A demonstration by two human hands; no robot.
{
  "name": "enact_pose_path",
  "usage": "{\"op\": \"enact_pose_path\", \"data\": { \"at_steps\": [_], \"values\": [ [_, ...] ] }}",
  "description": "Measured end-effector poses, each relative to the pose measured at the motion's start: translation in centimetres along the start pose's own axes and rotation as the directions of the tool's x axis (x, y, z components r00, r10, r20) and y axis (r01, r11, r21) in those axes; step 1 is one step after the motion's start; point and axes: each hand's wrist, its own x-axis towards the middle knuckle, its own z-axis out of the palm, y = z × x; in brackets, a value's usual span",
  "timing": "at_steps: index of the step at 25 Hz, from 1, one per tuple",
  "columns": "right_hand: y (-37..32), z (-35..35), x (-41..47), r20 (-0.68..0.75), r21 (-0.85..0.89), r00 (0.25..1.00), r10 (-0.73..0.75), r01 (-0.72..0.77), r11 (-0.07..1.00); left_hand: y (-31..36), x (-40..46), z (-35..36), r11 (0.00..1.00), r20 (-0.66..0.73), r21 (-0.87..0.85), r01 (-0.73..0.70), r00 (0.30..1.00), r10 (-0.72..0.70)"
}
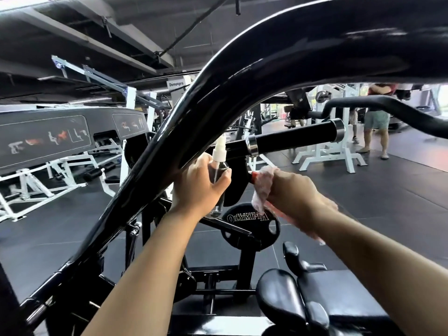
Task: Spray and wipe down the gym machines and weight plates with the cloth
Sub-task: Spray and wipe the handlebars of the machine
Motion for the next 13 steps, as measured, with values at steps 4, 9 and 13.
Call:
{"op": "enact_pose_path", "data": {
  "at_steps": [4, 9, 13],
  "values": [
    [1.8, 1.5, -1.2, -0.282, -0.199, 0.951, -0.129, 0.074, 0.977, -0.2, 0.1, 0.2, 1.0, 0.018, 0.008, -0.001, 1.0, 0.001],
    [3.2, -0.3, 0.3, 0.314, 0.177, 0.942, 0.123, -0.185, 0.967, -0.1, 0.1, 0.0, 1.0, 0.015, -0.013, 0.004, 1.0, -0.004],
    [4.3, 0.0, 0.0, 0.457, 0.597, 0.883, 0.107, -0.394, 0.699, 0.0, 0.1, 0.1, 1.0, 0.011, -0.011, -0.003, 1.0, 0.003]
  ]
}}
